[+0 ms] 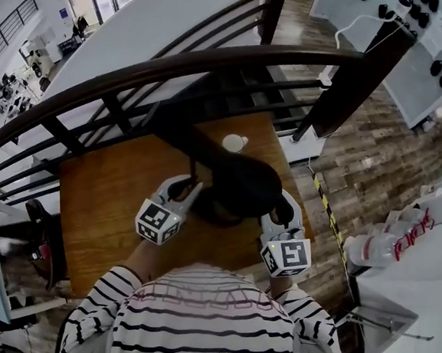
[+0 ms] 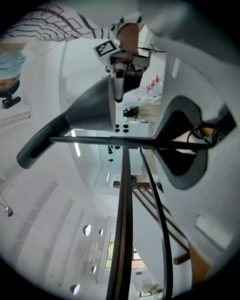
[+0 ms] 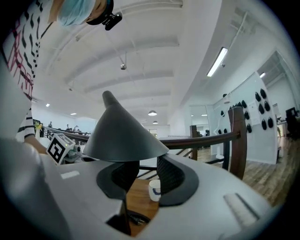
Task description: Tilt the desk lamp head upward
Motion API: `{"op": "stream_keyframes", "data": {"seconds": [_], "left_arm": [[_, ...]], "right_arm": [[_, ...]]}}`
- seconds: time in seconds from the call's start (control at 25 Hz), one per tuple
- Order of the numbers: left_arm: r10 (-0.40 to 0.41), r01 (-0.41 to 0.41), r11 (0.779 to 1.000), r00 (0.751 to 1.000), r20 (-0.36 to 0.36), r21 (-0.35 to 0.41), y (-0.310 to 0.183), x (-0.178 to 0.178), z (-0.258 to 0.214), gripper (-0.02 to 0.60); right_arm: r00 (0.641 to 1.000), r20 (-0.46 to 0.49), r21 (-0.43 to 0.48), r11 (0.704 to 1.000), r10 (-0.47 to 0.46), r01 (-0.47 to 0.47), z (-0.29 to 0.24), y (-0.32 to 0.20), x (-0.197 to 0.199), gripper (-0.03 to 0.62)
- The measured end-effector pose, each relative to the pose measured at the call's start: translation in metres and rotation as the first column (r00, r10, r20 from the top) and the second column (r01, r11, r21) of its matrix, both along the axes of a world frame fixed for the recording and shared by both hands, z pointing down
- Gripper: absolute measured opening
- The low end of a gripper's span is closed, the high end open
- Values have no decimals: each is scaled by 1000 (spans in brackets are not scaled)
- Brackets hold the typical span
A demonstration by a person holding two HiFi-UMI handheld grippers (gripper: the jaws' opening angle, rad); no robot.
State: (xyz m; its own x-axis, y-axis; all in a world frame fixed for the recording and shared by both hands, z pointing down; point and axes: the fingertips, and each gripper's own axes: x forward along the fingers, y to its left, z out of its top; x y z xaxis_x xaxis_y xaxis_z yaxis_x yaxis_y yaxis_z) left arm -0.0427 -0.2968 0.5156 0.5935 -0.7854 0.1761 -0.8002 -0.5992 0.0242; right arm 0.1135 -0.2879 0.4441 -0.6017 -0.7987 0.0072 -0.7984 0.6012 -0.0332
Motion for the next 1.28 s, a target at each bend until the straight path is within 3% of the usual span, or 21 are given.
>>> {"op": "stream_keyframes", "data": {"seconds": [0.24,0.52,1.28], "left_arm": [[13,-13,1000,1000,17,13,2,2,-2,51],[34,-34,999,999,15,-4,12,3,-2,52],[-16,16,1000,1000,1,-8,16,5,-1,52]], "right_arm": [[998,36,82,996,44,-47,-59,-5,27,117],[996,85,132,991,-9,-3,-113,4,39,100],[979,196,157,987,-64,34,-187,15,39,112]]}}
